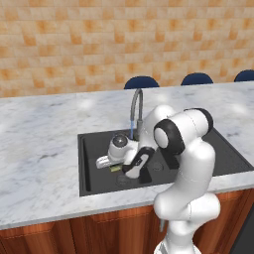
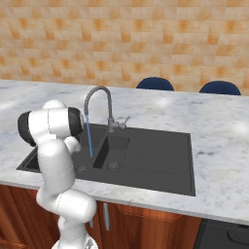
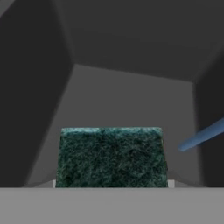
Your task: Soak the sponge with water for a few seconds and then drop it inside the sink.
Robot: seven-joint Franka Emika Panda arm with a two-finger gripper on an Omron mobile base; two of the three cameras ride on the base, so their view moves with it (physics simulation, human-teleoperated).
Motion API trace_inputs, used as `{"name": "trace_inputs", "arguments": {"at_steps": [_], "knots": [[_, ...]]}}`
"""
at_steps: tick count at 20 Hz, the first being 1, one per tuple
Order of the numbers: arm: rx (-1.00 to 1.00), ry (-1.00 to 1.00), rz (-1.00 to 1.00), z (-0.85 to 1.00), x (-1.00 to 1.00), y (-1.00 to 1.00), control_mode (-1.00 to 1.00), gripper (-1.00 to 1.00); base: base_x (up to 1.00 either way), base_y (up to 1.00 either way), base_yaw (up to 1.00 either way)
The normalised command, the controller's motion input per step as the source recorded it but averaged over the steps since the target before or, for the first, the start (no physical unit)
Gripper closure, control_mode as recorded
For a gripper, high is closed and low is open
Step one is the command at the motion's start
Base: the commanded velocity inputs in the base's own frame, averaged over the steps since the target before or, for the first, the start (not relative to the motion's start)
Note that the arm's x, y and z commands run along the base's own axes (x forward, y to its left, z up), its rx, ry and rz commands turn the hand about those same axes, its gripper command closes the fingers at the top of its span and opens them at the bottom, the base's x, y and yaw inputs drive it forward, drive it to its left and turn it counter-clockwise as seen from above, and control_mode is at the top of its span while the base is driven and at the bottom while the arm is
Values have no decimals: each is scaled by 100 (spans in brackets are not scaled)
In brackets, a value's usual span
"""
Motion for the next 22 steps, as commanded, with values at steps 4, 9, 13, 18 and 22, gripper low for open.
{"name": "trace_inputs", "arguments": {"at_steps": [4, 9, 13, 18, 22], "knots": [[0, 0, 0, -41, -1, 0, -100, 100, 0, 0, 0], [0, 0, 0, -34, -2, 0, -100, 100, 0, 0, 0], [0, 0, 0, -26, 0, 0, -100, 100, 0, 0, 0], [0, 0, 0, -22, 0, 1, -100, 100, 0, 0, 0], [0, 0, 0, -16, 0, 5, -100, 100, 0, 0, 0]]}}
